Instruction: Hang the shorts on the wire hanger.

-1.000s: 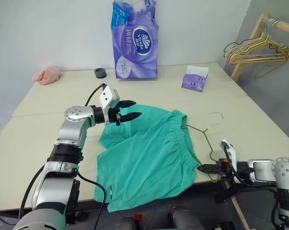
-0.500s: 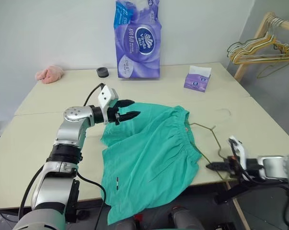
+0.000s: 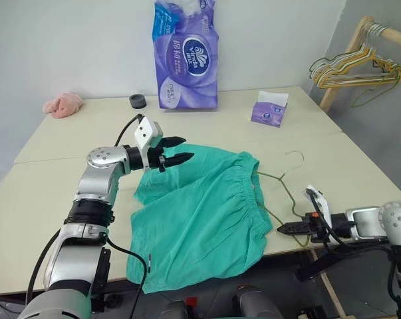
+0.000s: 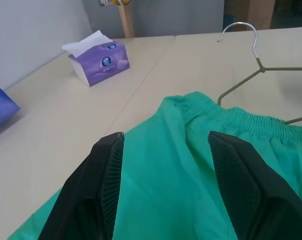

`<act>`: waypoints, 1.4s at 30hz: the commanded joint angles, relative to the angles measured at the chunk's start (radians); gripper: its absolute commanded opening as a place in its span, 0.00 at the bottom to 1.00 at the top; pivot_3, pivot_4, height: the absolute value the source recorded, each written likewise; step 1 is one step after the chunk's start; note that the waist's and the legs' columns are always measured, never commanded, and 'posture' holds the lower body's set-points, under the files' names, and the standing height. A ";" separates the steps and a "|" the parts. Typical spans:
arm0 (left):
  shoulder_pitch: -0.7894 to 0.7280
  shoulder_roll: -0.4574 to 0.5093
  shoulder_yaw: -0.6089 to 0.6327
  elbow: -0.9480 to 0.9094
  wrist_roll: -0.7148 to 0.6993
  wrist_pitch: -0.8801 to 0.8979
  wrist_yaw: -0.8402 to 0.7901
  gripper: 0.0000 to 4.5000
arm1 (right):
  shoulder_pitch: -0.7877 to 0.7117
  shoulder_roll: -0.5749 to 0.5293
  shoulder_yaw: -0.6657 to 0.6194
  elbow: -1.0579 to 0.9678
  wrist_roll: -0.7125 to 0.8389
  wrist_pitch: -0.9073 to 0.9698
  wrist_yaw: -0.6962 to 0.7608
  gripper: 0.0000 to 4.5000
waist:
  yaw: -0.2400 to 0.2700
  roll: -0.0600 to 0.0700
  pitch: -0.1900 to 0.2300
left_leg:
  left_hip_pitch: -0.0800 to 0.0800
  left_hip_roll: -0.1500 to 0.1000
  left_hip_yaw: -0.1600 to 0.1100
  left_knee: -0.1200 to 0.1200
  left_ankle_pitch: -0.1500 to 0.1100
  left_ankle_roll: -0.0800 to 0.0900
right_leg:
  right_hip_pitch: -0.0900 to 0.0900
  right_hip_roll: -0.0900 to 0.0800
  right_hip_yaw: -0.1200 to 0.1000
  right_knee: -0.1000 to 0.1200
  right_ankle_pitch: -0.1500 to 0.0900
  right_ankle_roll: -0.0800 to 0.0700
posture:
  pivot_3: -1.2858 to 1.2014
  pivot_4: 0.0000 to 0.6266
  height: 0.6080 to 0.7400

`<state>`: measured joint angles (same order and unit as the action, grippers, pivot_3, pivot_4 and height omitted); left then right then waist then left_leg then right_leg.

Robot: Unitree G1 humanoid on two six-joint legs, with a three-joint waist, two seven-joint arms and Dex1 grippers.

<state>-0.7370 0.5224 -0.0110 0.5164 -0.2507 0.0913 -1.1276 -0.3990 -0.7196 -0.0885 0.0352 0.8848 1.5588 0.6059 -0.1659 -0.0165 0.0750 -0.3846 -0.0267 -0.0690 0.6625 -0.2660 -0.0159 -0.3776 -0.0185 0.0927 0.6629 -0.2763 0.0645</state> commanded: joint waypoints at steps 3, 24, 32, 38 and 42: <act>-0.028 -0.001 0.015 -0.019 -0.010 -0.011 0.000 0.63 | -0.066 0.054 0.000 0.072 -0.071 -0.063 -0.023 0.00 | 0.000 0.000 0.000 | 0.000 0.000 0.000 0.000 0.000 0.000 | 0.000 0.000 0.000 0.000 0.000 0.000 | 0.44 0.06 1.00; -0.282 -0.005 0.095 0.148 -0.107 0.192 -0.047 0.99 | -0.145 0.051 0.007 -0.351 -0.106 -0.215 -0.011 0.00 | -0.006 0.000 0.000 | -0.011 0.000 -0.002 0.002 0.000 0.000 | -0.010 -0.001 -0.002 0.002 0.001 0.002 | 0.43 0.07 1.00; -0.392 0.034 -0.051 0.282 0.041 -0.044 -0.316 0.99 | -0.133 -0.102 0.234 -0.472 -0.247 -0.395 0.094 0.00 | -0.031 0.001 0.000 | -0.013 -0.001 -0.002 0.001 0.000 0.000 | -0.012 -0.003 -0.002 0.001 0.002 0.002 | 0.43 0.06 1.00; -0.406 0.024 -0.127 0.376 0.137 -0.231 -0.392 0.99 | -0.137 -0.140 0.300 -0.523 -0.311 -0.471 0.128 0.00 | -0.041 0.001 0.000 | -0.013 0.000 -0.002 0.001 0.000 0.000 | -0.012 -0.003 -0.002 0.002 0.002 0.002 | 0.42 0.06 1.00; -0.403 0.015 -0.146 0.421 0.176 -0.311 -0.402 0.99 | -0.143 -0.145 0.323 -0.563 -0.338 -0.493 0.140 0.00 | -0.046 0.001 0.000 | -0.013 0.000 -0.003 0.001 0.000 0.000 | -0.012 -0.004 -0.002 0.002 0.002 0.002 | 0.42 0.06 1.00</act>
<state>-1.1108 0.5381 -0.1525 0.9325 -0.0896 -0.1702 -1.5210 -0.5227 -0.8526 0.2375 -0.4789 0.5612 1.0966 0.7308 -0.2121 -0.0157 0.0751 -0.3977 -0.0267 -0.0718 0.6639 -0.2659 -0.0161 -0.3898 -0.0224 0.0901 0.6645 -0.2746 0.0664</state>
